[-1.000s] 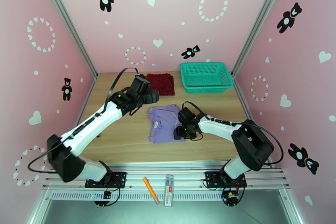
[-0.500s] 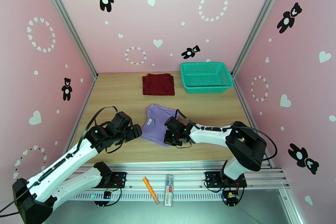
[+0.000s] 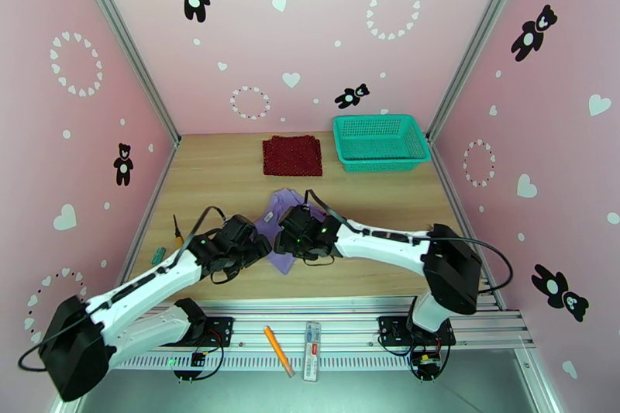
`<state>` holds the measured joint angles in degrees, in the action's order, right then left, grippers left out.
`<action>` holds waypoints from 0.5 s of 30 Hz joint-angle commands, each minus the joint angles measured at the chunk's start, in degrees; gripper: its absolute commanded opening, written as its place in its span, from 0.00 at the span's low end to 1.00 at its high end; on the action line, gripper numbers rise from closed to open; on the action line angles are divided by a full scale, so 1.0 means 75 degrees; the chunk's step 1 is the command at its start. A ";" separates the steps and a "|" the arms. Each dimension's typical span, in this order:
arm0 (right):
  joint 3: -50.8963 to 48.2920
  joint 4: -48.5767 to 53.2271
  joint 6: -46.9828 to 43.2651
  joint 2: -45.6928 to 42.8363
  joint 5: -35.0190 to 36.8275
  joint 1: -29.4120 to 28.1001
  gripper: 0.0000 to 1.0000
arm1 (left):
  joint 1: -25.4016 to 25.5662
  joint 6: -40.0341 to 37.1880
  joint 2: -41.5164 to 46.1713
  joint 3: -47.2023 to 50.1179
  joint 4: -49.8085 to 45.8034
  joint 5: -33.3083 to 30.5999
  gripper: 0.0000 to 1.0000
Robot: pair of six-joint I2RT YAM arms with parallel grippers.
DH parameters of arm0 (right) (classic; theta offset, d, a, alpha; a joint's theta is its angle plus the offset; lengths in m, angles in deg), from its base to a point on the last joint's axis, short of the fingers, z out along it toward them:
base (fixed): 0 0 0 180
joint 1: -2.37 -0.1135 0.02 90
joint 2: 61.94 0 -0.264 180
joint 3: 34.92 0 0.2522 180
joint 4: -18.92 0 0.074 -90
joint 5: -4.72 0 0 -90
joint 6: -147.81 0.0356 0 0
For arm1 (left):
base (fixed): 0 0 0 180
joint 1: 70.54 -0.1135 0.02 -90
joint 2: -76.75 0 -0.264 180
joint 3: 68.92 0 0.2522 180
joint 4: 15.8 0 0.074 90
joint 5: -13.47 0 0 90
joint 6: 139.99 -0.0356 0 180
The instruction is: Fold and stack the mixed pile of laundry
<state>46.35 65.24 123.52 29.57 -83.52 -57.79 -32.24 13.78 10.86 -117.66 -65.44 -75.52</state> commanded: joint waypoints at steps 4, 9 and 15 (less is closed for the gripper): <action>0.0389 0.2039 -0.3132 -0.1188 -0.0266 0.1565 0.76 | 0.0027 0.0101 -0.1169 -0.0388 0.0805 -0.0499 0.91; 0.1035 0.1850 -0.6042 0.0057 -0.1178 0.2874 0.73 | -0.0018 -0.0071 -0.1874 -0.0692 0.0725 -0.1166 0.78; 0.2098 0.1449 -0.7646 0.2211 -0.1700 0.3725 0.67 | -0.0493 -0.0769 -0.2976 -0.1314 0.0810 -0.1370 0.57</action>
<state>58.56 75.79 76.59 41.15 -91.91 -31.91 -34.23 11.57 -8.68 -125.05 -60.36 -83.04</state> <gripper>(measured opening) 0.677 0.588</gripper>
